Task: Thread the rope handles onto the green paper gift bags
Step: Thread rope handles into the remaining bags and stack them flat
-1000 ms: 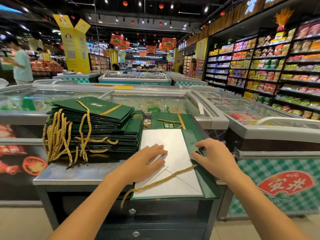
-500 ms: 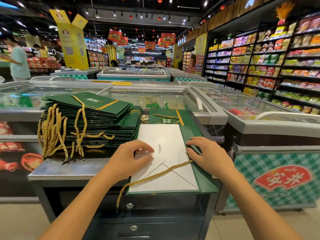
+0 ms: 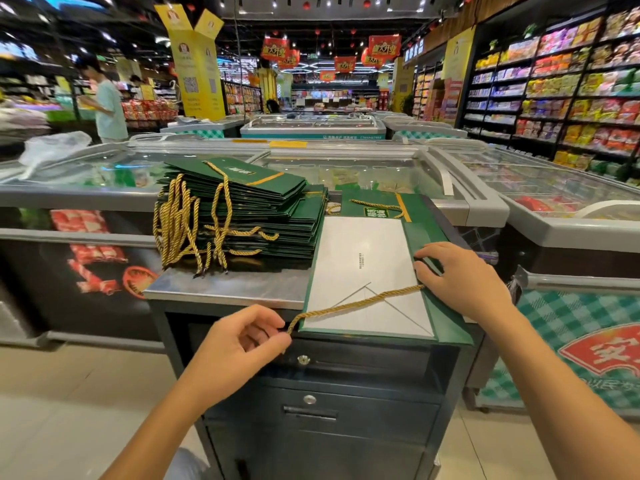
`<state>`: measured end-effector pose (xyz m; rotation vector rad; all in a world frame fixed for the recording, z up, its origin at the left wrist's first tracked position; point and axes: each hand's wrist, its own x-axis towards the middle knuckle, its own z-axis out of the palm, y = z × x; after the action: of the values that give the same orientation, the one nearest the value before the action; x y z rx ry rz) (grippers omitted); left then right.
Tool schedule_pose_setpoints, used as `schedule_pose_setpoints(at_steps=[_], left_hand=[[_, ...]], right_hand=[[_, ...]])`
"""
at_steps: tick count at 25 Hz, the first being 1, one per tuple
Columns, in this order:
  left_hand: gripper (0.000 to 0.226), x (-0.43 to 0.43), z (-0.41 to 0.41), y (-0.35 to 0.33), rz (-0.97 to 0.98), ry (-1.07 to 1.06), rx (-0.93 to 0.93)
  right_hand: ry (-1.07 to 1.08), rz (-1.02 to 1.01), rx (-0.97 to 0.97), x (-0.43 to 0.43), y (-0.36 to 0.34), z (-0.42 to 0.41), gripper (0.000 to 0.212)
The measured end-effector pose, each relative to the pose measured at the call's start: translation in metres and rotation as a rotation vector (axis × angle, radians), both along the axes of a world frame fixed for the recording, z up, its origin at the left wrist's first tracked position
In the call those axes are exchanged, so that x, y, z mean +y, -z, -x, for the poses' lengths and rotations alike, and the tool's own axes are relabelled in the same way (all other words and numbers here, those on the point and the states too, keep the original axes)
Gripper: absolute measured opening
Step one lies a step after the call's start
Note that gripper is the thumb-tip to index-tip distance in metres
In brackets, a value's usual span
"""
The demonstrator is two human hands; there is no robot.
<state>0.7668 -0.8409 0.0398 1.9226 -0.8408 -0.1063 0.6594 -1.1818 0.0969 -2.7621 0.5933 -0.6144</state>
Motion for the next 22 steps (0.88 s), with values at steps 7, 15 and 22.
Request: schedule_pose_setpoints(at_steps=[7, 15, 22], left_hand=[[0.028, -0.002, 0.008, 0.012, 0.000, 0.005, 0.031], [0.020, -0.026, 0.011, -0.043, 0.251, 0.181, 0.131], [0.012, -0.116, -0.021, -0.085, 0.120, 0.284, -0.164]], right_hand=[[-0.006, 0.003, -0.005, 0.002, 0.000, 0.001, 0.033], [0.010, -0.104, -0.092, -0.002, 0.001, -0.001, 0.052], [0.017, -0.317, -0.160, -0.010, -0.005, -0.003, 0.072]])
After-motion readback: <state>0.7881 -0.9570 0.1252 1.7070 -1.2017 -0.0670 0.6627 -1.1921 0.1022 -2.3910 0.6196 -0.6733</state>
